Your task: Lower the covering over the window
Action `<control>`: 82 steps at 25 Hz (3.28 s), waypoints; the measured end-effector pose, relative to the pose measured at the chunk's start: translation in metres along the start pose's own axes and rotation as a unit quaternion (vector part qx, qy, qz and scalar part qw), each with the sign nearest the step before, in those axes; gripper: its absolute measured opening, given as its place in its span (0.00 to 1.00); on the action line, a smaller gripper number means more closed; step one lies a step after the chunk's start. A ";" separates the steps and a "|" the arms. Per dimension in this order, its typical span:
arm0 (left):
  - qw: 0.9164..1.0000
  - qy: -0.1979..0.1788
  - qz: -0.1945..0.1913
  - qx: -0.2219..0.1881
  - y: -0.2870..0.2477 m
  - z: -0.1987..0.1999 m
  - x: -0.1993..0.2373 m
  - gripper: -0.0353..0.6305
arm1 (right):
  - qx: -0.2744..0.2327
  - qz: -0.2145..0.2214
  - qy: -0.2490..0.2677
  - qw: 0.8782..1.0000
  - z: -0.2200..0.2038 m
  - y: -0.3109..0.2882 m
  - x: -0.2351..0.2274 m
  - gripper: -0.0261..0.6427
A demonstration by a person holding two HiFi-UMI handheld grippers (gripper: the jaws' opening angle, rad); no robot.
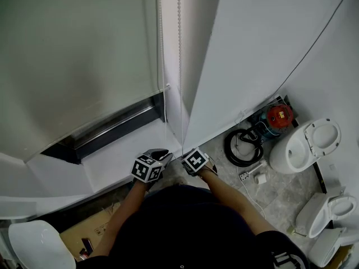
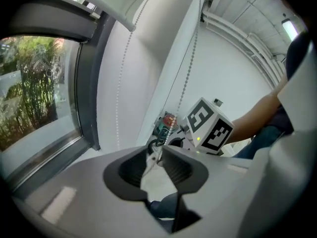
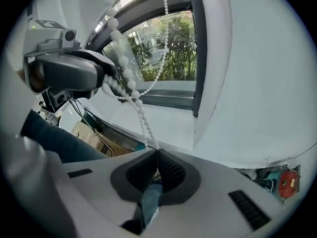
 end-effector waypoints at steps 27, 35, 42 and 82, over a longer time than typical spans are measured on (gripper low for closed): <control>0.948 -0.016 -0.093 -0.304 0.077 0.160 -0.024 0.07 | -0.148 0.038 0.059 0.987 0.006 0.019 0.017 0.06; 0.963 -0.064 -0.065 -0.254 0.045 0.133 -0.017 0.07 | -0.232 0.037 0.060 0.970 0.025 0.047 0.008 0.06; 0.975 -0.038 -0.045 -0.215 0.023 0.094 -0.002 0.07 | -0.285 0.017 0.093 0.954 0.047 0.078 0.017 0.06; 0.874 -0.119 0.284 -0.375 0.235 0.236 0.012 0.07 | -0.522 -0.209 0.235 0.793 0.209 0.356 0.111 0.06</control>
Point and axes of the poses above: the fingertips, and each gripper's own axes: y backward along the fingers, x to its left, z out of its top, the point moved 4 cm from there along y, backward along the fingers, and after that the axes turned 10 degrees about z, right-handed, at the moved point
